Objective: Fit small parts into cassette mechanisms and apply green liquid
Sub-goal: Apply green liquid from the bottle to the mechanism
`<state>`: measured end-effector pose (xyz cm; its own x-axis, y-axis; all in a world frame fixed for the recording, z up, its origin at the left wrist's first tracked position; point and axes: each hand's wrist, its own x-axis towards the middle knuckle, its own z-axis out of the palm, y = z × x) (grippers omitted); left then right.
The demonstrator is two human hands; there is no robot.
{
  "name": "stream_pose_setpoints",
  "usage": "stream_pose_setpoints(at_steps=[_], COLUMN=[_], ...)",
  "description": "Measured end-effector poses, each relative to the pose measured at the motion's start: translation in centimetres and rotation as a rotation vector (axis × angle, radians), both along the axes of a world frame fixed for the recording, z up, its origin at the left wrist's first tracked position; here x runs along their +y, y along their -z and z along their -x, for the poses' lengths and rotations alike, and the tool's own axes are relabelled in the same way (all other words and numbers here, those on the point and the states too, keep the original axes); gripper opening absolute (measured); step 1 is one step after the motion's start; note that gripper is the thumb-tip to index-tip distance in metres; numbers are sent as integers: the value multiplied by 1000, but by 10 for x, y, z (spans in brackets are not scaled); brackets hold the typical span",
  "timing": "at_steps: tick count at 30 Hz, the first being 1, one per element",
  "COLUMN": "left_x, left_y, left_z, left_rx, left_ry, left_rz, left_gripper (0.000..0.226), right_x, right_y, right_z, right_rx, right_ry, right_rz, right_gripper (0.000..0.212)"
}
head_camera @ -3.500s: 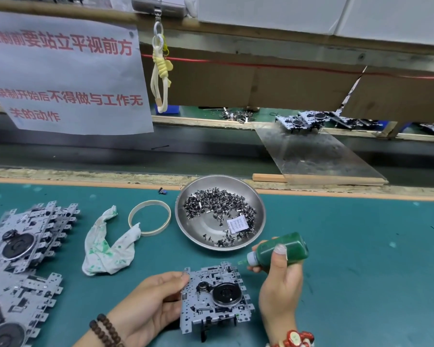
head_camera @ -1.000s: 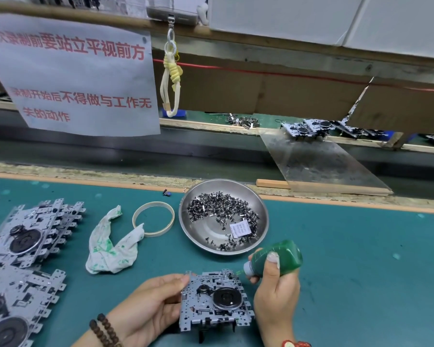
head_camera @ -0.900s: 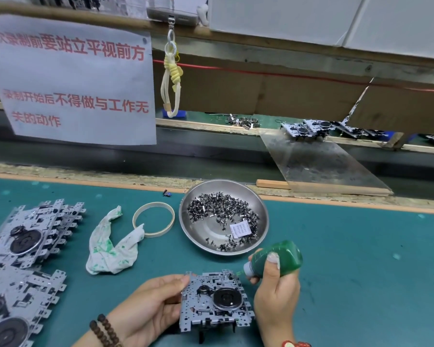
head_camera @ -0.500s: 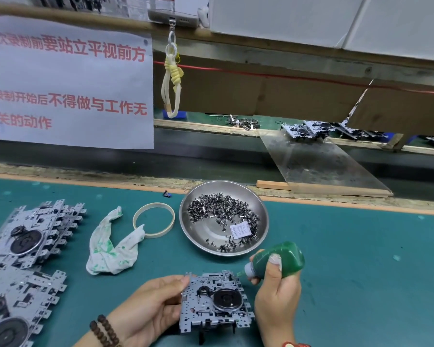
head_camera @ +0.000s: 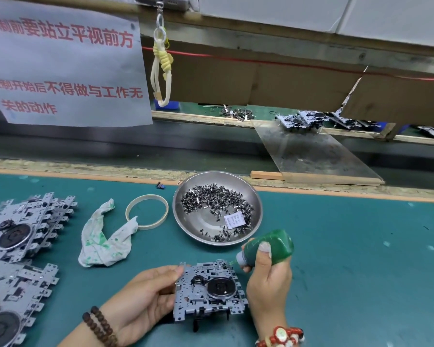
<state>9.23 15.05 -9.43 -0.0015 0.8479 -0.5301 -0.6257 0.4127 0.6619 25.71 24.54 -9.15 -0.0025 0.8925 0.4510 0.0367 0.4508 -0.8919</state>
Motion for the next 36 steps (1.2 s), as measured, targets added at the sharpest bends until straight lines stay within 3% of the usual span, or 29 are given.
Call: stream_pose_setpoints(at_steps=[23,34,36], left_x=[1,1,1], left_y=[0,-2,-2], left_z=[1,-1,-1], left_rx=[-6,12,13], left_ry=[5,6,7], left_rz=[-3,-8,-10], left_gripper=[36,35,36], right_x=[1,-2,-1], right_y=[1,-2,-2], right_z=[-1,0,0], right_rx=[4,6,3], right_ry=[26,1,0], right_rz=[-28,-21,-14], right_gripper=[30,47,40])
